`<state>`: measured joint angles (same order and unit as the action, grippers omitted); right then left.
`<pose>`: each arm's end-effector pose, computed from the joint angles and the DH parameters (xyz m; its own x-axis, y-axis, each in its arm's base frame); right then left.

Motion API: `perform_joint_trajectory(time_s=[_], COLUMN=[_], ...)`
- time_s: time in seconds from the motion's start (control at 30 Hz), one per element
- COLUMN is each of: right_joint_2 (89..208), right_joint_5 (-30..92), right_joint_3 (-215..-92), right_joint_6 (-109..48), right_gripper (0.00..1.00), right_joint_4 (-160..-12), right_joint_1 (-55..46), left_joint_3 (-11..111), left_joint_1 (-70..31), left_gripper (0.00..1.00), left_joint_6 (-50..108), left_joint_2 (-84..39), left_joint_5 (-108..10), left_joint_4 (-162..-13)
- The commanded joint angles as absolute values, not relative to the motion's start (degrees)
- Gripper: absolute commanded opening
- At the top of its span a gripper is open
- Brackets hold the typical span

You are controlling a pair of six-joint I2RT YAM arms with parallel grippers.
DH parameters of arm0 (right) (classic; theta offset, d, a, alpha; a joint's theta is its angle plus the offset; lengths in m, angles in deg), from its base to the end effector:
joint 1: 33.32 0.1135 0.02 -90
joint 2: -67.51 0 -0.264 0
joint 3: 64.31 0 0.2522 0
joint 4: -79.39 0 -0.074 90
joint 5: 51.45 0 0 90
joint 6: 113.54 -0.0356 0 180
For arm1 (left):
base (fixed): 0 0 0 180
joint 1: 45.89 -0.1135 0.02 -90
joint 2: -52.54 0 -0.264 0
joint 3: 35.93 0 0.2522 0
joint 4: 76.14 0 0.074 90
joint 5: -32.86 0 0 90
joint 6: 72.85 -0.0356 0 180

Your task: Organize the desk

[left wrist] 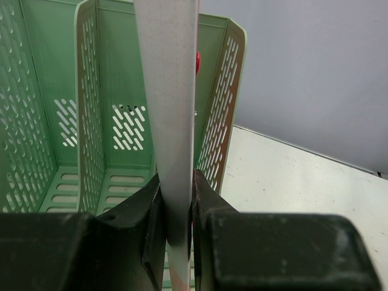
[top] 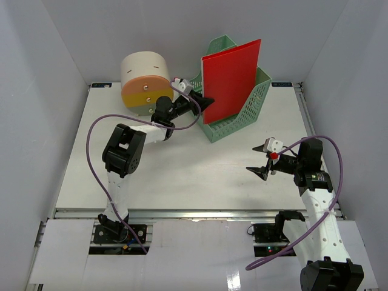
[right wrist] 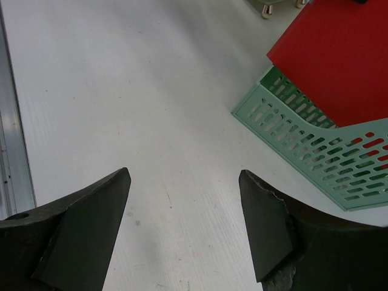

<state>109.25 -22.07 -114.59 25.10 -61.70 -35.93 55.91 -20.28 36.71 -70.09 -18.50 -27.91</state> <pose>0.1526 0.0241 0.2805 0.2132 -0.3783 -0.9008 -0.8606 0.3637 -0.3565 0.4197 -0.2258 0.2372 -0.0382 -0.2717 -0.9616 0.9148 0.3777 -0.1431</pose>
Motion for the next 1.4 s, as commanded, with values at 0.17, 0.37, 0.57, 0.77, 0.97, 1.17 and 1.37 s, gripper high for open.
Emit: perform_joint_trajectory(time_s=[0.17, 0.37, 0.57, 0.77, 0.97, 1.17, 1.37], right_joint_2=[109.5, 109.5, 109.6, 109.6, 109.7, 109.5, 109.4], right_joint_5=[-23.6, -24.0, -24.1, -23.9, -23.9, -24.1, -24.1], right_joint_3=[-113.9, -114.0, -113.9, -113.8, -113.9, -113.9, -113.8], right_joint_6=[25.9, 25.9, 25.9, 26.0, 26.1, 26.0, 26.0], right_gripper=[0.79, 0.79, 0.79, 0.79, 0.79, 0.79, 0.79], right_joint_4=[-63.1, -63.0, -63.0, -63.0, -63.0, -63.0, -63.1], right_joint_1=[-36.1, -36.1, -36.1, -36.1, -36.1, -36.1, -36.1], left_joint_3=[58.1, 56.3, 54.8, 54.8, 54.9, 54.2, 52.5], left_joint_1=[-20.0, -20.0, -18.9, -16.5, -15.1, -14.3, -13.0], left_gripper=[0.01, 0.0, 0.0, 0.0, 0.0, 0.0, 0.0], left_joint_6=[40.8, 41.5, 39.5, 36.4, 34.9, 32.7, 30.5], left_joint_2=[-68.5, -66.5, -64.9, -65.8, -66.7, -67.1, -67.8], left_joint_5=[-18.9, -21.6, -24.6, -29.3, -32.7, -34.8, -35.8], left_joint_4=[-21.4, -20.0, -20.7, -22.3, -23.3, -25.4, -26.8])
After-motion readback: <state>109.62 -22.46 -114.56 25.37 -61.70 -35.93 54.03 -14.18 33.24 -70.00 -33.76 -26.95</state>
